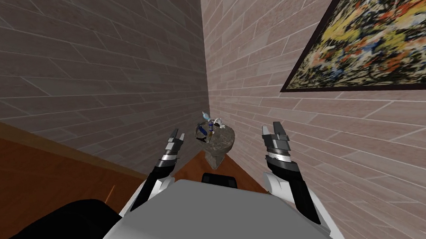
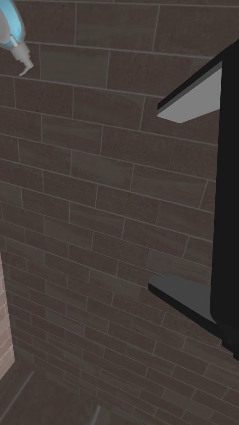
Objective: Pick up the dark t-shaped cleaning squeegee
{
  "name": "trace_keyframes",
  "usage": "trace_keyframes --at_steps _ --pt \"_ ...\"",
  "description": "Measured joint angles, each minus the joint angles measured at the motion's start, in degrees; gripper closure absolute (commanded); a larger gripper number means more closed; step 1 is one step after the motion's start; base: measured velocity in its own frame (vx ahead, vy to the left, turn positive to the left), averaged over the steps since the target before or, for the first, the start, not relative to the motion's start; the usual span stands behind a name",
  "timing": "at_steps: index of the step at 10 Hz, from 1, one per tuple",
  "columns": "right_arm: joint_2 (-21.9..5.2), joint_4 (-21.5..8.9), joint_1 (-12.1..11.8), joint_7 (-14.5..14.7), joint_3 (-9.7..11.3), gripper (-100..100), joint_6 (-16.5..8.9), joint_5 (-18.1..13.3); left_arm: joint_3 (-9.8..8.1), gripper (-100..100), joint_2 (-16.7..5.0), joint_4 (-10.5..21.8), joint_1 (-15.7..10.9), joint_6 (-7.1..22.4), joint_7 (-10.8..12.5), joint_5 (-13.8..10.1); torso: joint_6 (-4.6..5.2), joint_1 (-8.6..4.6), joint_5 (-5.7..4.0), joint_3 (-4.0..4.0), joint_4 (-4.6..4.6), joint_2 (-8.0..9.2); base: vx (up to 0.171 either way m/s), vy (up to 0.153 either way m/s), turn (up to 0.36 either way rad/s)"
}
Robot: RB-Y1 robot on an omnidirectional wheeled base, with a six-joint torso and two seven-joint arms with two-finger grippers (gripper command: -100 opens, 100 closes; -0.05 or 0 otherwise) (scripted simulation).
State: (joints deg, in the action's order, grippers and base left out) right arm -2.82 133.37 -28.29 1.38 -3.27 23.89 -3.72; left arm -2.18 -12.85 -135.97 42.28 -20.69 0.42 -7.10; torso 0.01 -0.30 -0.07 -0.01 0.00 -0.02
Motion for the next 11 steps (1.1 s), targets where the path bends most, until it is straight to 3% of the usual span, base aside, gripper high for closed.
trace_keyframes --at_steps 1,9,11 --pt "0.0 0.0 0.0 0.0 0.0 0 0.0 0.0 -1.32 -100 -1.7 0.1 2.1 0.2 0.4 -1.6 -0.01 -0.06 -0.02 0.01 0.00 0.02 0.008 -0.070 -0.035" --pt "0.0 0.0 0.0 0.0 0.0 0 0.0 0.0 -7.67 -100 -8.9 0.4 13.9 3.2 2.3 -9.5 -0.03 0.07 0.01 0.01 0.01 0.01 0.020 -0.067 -0.113" --pt "0.0 0.0 0.0 0.0 0.0 0 0.0 0.0 -9.65 -100 -11.3 0.0 18.2 3.9 2.9 -12.2 0.01 -0.01 -0.01 -0.03 -0.01 -0.06 0.042 -0.076 -0.159"
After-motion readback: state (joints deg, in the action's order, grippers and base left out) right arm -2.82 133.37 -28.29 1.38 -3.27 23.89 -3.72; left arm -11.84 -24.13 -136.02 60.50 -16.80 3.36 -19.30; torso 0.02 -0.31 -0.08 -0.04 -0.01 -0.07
